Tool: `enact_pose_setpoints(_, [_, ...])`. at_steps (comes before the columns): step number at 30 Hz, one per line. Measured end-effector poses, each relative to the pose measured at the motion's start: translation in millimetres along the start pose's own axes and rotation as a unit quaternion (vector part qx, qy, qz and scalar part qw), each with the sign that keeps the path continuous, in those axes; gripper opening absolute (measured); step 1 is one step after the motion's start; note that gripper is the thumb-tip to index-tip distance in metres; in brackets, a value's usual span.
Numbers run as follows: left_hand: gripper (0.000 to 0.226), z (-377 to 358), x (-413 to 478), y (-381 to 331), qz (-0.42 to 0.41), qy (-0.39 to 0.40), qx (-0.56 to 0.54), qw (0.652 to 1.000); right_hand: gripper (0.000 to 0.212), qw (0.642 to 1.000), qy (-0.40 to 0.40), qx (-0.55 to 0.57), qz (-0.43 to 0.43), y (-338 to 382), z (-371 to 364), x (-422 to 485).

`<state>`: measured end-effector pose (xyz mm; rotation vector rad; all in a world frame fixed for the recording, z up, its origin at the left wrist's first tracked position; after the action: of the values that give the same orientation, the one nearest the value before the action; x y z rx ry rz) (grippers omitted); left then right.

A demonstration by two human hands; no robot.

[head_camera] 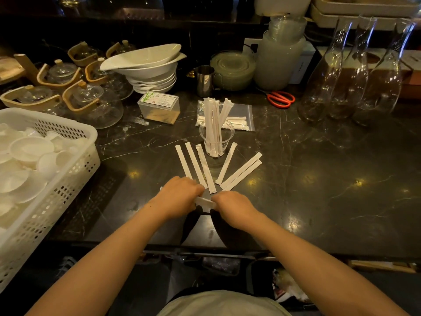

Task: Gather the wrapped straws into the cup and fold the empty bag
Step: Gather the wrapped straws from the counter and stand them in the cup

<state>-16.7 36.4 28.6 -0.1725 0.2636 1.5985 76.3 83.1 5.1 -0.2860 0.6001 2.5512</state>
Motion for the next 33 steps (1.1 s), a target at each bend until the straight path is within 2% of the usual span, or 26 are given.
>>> enact_pose_setpoints(2, [0.052,15,-4,7,0.055,-0.073,-0.06,0.994,0.017,0.999,-0.022,0.045,-0.008,-8,7,-1])
enact_pose_setpoints(3, [0.068,24,-9,12,0.101,-0.128,-0.122,0.979,0.016,0.997,-0.031,0.073,-0.011,-11,12,-1])
enact_pose_setpoints(4, [0.081,34,-16,17,0.149,-0.194,-0.203,0.948,0.017,0.993,-0.039,0.11,-0.014,-15,16,-3])
enact_pose_setpoints(6, [0.097,46,-30,25,0.209,-0.307,-0.373,0.85,0.021,0.978,-0.058,0.198,-0.012,-18,26,-6])
enact_pose_setpoints(7, [0.098,47,-33,26,0.22,-0.324,-0.451,0.802,0.022,0.968,-0.071,0.24,-0.009,-19,31,-7])
enact_pose_setpoints(8, [0.095,45,-33,24,0.216,-0.309,-0.514,0.77,0.023,0.956,-0.084,0.28,-0.01,-19,34,-8])
enact_pose_setpoints(9, [0.087,44,-30,19,0.197,-0.271,-0.559,0.759,0.023,0.944,-0.095,0.317,-0.012,-18,35,-9])
enact_pose_setpoints(11, [0.064,41,-19,3,0.132,-0.178,-0.615,0.756,0.023,0.919,-0.111,0.378,-0.008,-16,36,-10])
enact_pose_setpoints(13, [0.046,38,-7,-10,0.081,-0.127,-0.653,0.742,0.023,0.904,-0.118,0.412,-0.009,-16,32,-9])
enact_pose_setpoints(16, [0.031,33,10,-17,0.065,-0.133,-0.665,0.732,0.021,0.898,-0.119,0.424,-0.02,-19,25,-8])
enact_pose_setpoints(18, [0.022,26,17,-22,0.061,-0.126,-0.661,0.737,0.021,0.898,-0.115,0.423,-0.031,-24,19,-7])
enact_pose_setpoints(23, [0.021,1,25,-28,0.057,-0.088,-0.653,0.75,0.025,0.906,-0.072,0.412,-0.065,-38,0,-6])
enact_pose_setpoints(28, [0.024,-18,33,-36,0.064,-0.051,-0.656,0.75,0.032,0.936,-0.058,0.345,-0.021,-37,-2,-2])
enact_pose_setpoints(33, [0.024,-18,36,-32,0.086,-0.094,-0.67,0.731,0.024,0.975,-0.007,0.223,0.012,-45,10,4])
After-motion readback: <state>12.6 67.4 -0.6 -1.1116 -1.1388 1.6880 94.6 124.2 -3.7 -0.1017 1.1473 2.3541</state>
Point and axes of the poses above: each hand's wrist, its own x-axis towards the middle knuckle, its own z-axis out of the back of the hand, y = z × x, the point moved 5 cm from there along x, towards the middle knuckle, and after that the axes turned 5 degrees about x, right-handed, at the moved point
